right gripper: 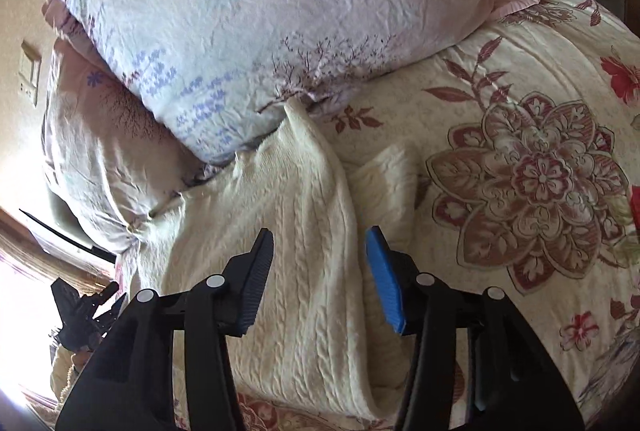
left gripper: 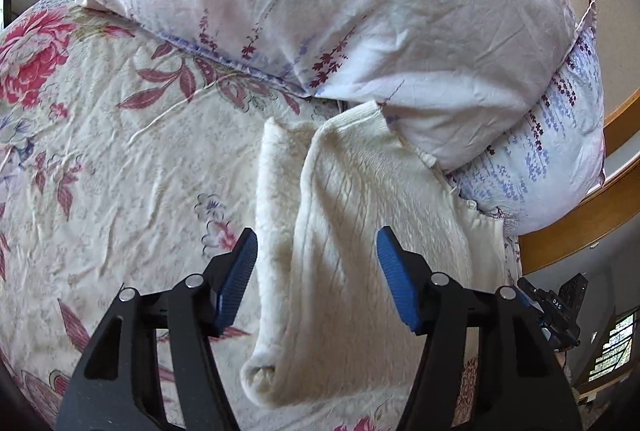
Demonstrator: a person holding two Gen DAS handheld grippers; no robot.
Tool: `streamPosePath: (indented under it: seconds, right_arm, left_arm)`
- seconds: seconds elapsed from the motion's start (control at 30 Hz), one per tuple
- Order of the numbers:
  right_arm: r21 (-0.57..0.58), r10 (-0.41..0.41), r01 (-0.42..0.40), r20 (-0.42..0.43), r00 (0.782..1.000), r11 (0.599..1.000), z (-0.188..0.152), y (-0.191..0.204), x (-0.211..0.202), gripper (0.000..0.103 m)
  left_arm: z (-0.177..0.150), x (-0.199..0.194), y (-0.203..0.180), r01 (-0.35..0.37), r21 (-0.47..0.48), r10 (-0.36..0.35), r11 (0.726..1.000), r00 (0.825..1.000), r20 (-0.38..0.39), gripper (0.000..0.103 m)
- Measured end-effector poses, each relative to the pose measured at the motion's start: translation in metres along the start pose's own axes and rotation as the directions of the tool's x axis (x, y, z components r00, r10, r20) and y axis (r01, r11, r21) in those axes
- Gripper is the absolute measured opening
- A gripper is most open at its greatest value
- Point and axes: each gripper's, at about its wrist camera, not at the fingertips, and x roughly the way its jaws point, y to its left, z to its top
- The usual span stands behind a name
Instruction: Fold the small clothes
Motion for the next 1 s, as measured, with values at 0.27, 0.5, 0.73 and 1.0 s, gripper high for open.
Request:
streamPosePath:
  seconds: [0.27, 0.5, 0.73, 1.0]
  right_arm:
    - [-0.036, -0.055, 0.053, -0.050, 0.997, 0.998, -0.008, 0.004, 0.014, 0.021]
    - [-0.045, -0.025, 0.025, 0.008, 1.000, 0.999, -0.009, 0.008, -0.011, 0.006]
    - [-0.018, -0.034, 0.035, 0.019, 0.999, 0.999, -0.022, 0.002, -0.025, 0.006]
    - [-0.004, -0.137, 0.137, -0.022, 0.990, 0.991, -0.030, -0.003, -0.009, 0.012]
  left_arm:
    - [-0.023, -0.003, 0.006, 0.005, -0.003, -0.005, 1.000, 1.000, -0.006, 0.033]
    - [-0.027, -0.013, -0.001, 0.016, 0.023, -0.017, 1.000, 1.000, 0.023, 0.008]
    - [-0.037, -0.022, 0.009, 0.022, 0.003, -0.023, 1.000, 1.000, 0.021, 0.007]
    - [-0.047, -0.017, 0.023, 0.004, -0.080, 0.000, 0.997, 0.999, 0.048, 0.018]
